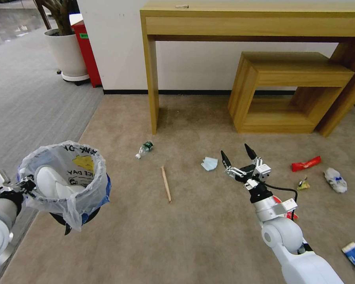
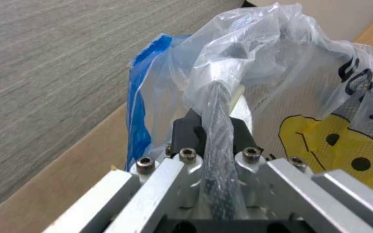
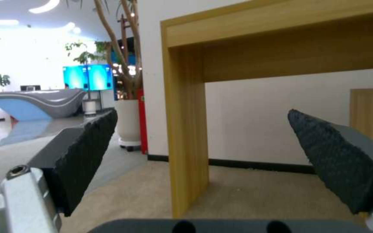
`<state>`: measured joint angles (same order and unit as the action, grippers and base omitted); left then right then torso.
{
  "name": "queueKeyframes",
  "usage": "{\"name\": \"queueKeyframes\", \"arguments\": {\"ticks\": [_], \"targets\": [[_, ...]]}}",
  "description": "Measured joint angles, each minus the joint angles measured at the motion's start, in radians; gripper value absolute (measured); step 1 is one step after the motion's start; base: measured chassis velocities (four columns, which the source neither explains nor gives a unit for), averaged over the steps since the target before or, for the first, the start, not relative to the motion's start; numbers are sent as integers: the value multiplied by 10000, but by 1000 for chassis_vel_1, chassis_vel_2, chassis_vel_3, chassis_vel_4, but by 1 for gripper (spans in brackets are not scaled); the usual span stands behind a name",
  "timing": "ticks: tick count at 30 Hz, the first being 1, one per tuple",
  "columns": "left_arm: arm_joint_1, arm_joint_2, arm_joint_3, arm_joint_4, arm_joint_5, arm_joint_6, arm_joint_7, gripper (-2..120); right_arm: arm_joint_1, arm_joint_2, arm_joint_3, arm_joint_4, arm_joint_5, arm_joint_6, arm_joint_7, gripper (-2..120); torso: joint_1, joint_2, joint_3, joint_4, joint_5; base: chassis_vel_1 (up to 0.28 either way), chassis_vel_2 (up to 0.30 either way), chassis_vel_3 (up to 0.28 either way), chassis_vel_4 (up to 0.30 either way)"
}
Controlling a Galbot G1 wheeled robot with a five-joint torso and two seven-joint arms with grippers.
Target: Pick up the trash bin and place the garbage on the floor into it.
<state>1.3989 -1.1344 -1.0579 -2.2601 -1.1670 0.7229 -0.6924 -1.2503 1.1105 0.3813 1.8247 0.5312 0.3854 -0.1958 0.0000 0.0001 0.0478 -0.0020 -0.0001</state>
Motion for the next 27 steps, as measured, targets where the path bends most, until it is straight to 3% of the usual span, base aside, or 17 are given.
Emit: {"name": "queueKeyframes", "arguments": {"ticks": [16,27], "targets": [[-63,17,72,108,36,-53,98,2,134,22,-210,-179,-81,-51,244,100,2,-2,5,0,-2,-271,271,270,-269],[-20,26,58,87,37,-57,145,2,-214,-31,-412,62,-625,-812,1146,100,0,0,-3,2,0,-19,15,0,-13]]}}
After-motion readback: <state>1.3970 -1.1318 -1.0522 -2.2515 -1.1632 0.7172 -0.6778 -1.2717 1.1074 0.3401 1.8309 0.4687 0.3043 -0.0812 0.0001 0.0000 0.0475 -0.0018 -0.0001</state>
